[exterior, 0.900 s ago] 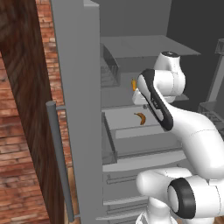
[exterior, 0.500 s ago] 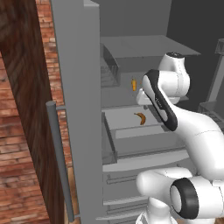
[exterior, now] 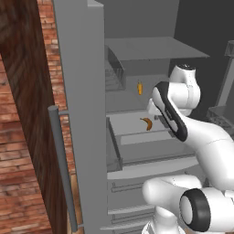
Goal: Fully open the fridge drawer.
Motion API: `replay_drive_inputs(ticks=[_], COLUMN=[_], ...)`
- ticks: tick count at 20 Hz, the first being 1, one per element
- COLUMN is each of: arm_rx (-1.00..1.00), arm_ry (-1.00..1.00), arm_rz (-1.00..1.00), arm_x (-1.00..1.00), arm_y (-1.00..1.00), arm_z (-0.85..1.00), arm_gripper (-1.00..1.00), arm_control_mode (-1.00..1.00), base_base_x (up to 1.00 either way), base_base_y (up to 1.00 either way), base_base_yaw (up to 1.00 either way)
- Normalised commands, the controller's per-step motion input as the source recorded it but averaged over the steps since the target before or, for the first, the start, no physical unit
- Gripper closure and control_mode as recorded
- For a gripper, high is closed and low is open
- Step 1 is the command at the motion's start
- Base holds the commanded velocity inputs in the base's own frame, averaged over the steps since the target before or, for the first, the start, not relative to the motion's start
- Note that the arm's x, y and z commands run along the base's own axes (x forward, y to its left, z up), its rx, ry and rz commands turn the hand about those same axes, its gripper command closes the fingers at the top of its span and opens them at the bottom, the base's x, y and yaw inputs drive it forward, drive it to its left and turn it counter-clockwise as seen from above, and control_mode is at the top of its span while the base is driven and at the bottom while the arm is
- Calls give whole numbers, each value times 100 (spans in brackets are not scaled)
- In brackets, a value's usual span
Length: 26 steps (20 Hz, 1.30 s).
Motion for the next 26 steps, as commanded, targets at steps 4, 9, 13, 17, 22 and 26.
replay_drive_inputs(ticks=[4, 9, 13, 17, 22, 26], arm_rx=[0, 0, 0, -2, -4, -1], arm_ry=[1, 0, 0, 0, 0, 0], arm_rz=[-6, -6, -6, -1, 1, 2], arm_x=[3, 12, 47, 64, 40, 38], arm_y=[0, -3, 0, 0, -1, 0], arm_z=[-27, -21, -22, -26, -22, -23], arm_gripper=[-100, -100, -100, -100, -100, -100], arm_control_mode=[-100, -100, -100, -100, -100, -100], base_base_x=[0, 0, 0, 0, 0, 0], base_base_y=[0, 0, 0, 0, 0, 0], base_base_yaw=[0, 0, 0, 0, 0, 0])
